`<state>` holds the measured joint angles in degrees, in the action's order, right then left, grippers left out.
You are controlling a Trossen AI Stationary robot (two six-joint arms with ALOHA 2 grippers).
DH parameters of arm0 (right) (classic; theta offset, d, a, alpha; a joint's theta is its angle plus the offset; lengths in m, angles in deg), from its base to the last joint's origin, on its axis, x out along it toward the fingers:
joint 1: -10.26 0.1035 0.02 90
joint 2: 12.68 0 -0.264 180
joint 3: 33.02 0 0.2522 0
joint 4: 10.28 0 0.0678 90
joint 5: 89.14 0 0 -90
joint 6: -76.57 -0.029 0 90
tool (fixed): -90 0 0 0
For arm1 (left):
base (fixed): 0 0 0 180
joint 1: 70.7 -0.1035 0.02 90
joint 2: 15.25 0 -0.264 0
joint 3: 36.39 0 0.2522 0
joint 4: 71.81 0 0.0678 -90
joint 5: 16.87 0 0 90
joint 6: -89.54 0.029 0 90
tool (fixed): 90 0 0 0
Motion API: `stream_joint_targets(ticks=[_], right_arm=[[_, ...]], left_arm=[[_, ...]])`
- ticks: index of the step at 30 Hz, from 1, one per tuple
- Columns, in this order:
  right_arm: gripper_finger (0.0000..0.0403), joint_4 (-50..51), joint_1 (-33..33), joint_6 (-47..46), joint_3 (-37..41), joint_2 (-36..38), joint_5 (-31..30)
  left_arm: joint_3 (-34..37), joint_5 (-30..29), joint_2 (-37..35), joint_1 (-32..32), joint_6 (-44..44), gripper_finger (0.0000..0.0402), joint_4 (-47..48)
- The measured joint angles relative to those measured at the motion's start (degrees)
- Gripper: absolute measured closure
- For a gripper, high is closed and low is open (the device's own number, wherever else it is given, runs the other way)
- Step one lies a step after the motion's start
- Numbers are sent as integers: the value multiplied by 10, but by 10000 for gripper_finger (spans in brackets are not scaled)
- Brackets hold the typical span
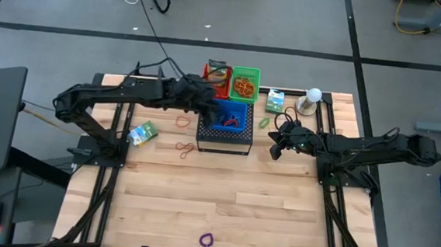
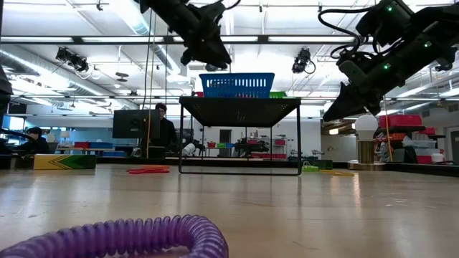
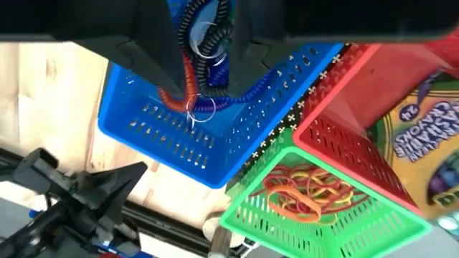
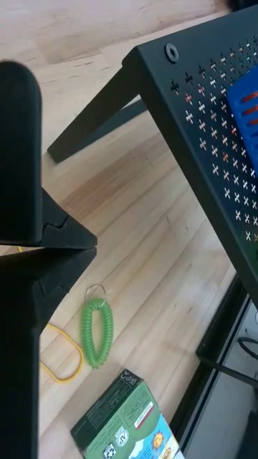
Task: Pick & Place Office Desk Supplies
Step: Put the yellow crayon box into the red bin on the shelf
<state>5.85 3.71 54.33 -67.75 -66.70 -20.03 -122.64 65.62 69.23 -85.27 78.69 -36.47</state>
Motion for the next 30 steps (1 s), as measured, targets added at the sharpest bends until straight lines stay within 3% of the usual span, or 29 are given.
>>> stream_joint_targets(ticks=[5,8,12,16,20,26,30], right_arm=[[398,0,0,0,0,0,0],[398,0,0,0,0,0,0],[398,0,0,0,0,0,0],[398,0,0,-1,0,0,-3],[398,0,0,-8,0,0,-16],[398,-2,0,-15,0,0,-18],[398,-2,0,-15,0,0,-18]], left_arm=[[0,-13,-29,-1,22,257,7],[0,8,-63,0,66,258,14],[0,37,-107,11,84,286,73],[27,7,-150,32,67,342,173],[115,-5,-215,58,1,393,203],[253,-53,-328,96,-163,388,267],[310,-83,-337,104,-233,365,314]])
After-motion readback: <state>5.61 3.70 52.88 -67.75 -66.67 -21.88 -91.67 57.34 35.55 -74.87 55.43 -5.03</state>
